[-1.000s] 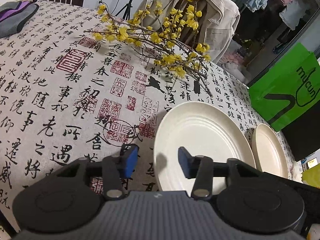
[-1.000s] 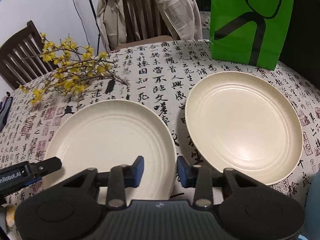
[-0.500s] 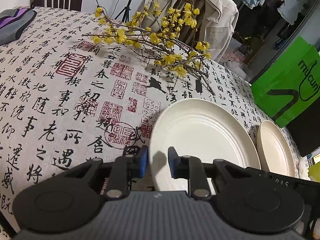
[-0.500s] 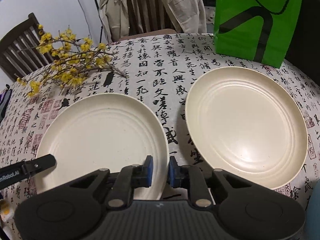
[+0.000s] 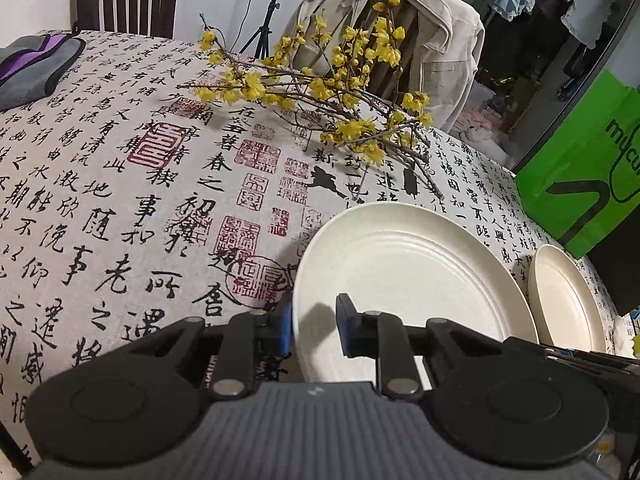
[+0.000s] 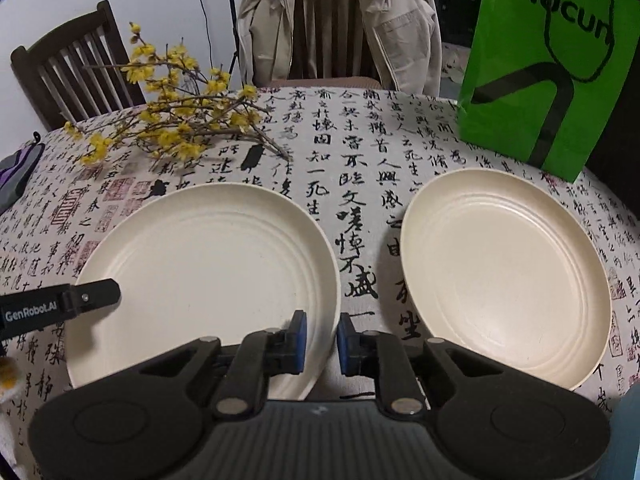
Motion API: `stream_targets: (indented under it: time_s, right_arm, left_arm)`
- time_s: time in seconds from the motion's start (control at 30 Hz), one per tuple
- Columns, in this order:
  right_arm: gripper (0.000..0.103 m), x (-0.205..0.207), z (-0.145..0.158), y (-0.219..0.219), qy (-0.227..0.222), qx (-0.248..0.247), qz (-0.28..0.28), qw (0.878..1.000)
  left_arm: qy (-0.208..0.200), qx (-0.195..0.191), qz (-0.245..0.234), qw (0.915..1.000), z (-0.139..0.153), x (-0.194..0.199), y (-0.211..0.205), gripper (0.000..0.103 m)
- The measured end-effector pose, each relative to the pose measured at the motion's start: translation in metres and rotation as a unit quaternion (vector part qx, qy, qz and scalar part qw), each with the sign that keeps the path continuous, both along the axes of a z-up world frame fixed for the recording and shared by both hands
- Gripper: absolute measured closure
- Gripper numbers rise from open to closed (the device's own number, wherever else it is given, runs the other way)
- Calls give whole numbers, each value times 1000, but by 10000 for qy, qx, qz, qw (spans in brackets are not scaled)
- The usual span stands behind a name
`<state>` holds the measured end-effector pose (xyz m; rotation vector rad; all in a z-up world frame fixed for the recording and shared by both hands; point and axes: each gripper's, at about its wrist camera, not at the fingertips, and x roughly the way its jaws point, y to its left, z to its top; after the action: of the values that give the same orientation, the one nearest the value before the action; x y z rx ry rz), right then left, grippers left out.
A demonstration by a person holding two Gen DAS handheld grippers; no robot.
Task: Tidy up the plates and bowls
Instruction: 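Lift the gripped cream plate off the table with both grippers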
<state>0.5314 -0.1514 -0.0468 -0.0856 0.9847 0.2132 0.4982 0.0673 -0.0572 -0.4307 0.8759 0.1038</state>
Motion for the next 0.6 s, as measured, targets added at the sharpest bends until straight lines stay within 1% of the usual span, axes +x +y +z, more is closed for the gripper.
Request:
stream_targets:
  time_s: [0.3, 0.6]
  right_arm:
    - [88, -3, 9, -1, -297, 25, 60, 9995]
    - [88, -8, 21, -3, -536, 194, 76, 9983]
  left_arm:
    - [-178, -7, 17, 9998, 10, -5, 1, 81]
    - [-425, -45, 75, 9991, 25, -12, 4, 81]
